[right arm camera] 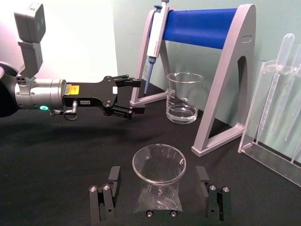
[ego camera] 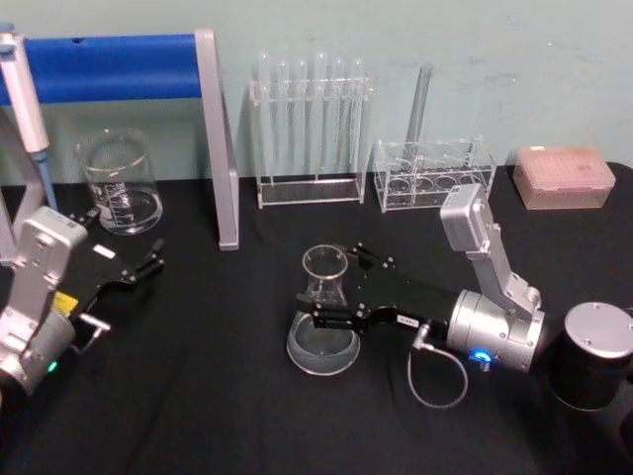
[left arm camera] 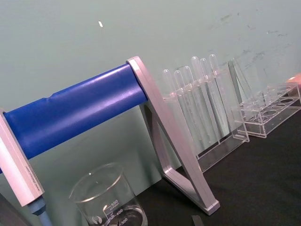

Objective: Grasp the erlenmeyer flask with one hand, shake it three times, then place it back.

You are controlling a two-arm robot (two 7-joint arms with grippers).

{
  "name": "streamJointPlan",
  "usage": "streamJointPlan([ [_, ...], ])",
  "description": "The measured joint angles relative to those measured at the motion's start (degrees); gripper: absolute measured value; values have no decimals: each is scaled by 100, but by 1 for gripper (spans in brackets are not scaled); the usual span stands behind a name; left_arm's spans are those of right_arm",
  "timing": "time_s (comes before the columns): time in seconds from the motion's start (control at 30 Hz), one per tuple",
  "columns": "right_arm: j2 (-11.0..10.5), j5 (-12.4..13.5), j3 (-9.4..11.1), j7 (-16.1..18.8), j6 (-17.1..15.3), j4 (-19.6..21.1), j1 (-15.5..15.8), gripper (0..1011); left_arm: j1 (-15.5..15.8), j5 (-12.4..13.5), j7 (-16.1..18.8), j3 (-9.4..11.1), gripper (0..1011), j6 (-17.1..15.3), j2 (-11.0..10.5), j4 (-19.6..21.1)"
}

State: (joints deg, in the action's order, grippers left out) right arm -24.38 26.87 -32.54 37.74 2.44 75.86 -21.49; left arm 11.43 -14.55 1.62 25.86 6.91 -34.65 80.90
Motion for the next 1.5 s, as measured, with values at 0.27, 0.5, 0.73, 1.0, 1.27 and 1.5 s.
streamJointPlan([
  [0.27,7,0,15,-29,-15,-2,2,1000,0,0,0,0,1001,0,0,0],
  [0.5,3,0,15,-24,-15,1,6,1000,0,0,0,0,1001,0,0,0],
  [0.73,0,1,15,-19,-14,5,7,1000,0,0,0,0,1001,0,0,0],
  [1.0,-4,3,15,-16,-14,8,7,903,0,0,0,0,1001,0,0,0],
  [1.27,-4,5,15,-11,-13,9,7,707,0,0,0,0,1001,0,0,0],
  [1.5,-4,5,15,-11,-13,9,8,460,0,0,0,0,1001,0,0,0],
])
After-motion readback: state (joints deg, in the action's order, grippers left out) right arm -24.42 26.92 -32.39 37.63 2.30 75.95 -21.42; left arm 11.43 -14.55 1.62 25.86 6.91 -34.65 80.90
